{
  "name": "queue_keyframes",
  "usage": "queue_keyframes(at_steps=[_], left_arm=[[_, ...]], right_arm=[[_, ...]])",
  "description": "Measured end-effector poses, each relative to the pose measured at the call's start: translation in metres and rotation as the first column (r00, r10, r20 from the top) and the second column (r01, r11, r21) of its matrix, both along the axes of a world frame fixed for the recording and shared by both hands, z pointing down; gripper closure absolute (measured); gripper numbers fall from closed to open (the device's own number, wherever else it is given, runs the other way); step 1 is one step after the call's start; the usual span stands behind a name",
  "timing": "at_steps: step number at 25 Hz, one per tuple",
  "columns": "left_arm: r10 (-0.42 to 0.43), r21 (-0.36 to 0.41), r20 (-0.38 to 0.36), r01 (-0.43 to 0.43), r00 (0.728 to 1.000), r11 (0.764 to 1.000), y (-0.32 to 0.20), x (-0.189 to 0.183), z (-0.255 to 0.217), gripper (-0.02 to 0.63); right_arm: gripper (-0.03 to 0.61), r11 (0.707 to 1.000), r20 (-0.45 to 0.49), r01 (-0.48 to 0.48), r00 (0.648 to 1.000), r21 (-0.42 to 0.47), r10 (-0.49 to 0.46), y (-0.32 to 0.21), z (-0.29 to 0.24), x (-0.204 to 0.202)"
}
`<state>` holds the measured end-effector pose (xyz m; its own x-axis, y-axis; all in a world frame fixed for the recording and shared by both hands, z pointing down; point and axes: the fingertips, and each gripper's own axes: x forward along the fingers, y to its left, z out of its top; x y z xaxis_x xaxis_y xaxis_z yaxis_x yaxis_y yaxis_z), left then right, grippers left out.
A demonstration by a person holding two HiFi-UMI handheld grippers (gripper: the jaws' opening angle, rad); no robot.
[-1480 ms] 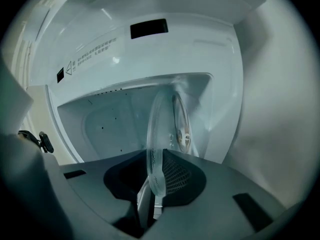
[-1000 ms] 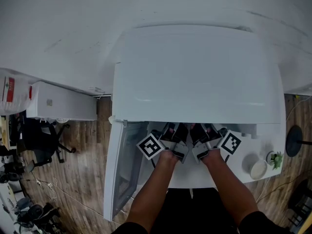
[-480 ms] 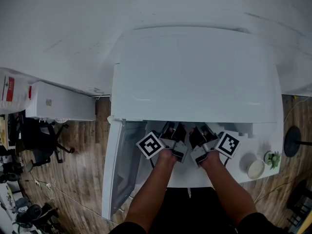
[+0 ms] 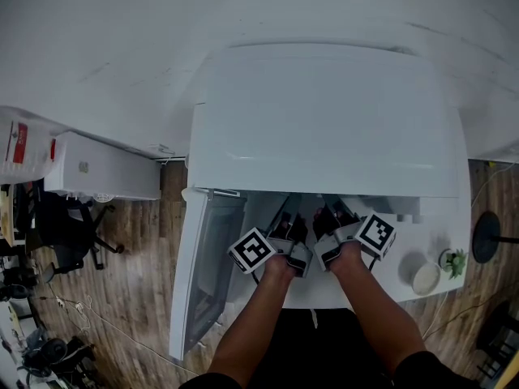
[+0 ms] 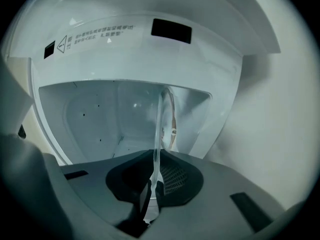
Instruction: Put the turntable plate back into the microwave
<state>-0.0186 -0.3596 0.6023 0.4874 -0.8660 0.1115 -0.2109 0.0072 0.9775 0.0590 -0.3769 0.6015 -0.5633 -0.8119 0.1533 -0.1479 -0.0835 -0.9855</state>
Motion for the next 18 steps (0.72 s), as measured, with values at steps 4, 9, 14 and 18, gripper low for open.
queue_keyframes(at_steps=[4,9,14,18], left_arm=[[-0.001,0.001,0.007,0.001,1.0,1.0,-0.001,-0.002,0.003,0.54],[-0.001,-0.009,0.009,0.001,1.0,1.0,-0.004,-0.001,0.007,0.554],[-0.005,-0.005,0.036,0.005,0.999,1.0,-0.002,0.001,0.007,0.541],[0.007,-0.003,0.096,-0.006,0.995,1.0,0.006,-0.001,0.009,0.541]], right_arm=[[0.526,1.0,-0.086,0.024,0.996,0.006,-0.023,0.004,0.002,-0.001],[0.554,0.998,-0.251,0.051,0.967,0.023,-0.044,0.026,0.002,0.012],[0.567,0.984,-0.395,0.13,0.916,0.118,-0.074,0.033,-0.009,0.018],[0.563,0.946,-0.497,0.241,0.861,0.216,-0.105,0.034,-0.03,0.008]])
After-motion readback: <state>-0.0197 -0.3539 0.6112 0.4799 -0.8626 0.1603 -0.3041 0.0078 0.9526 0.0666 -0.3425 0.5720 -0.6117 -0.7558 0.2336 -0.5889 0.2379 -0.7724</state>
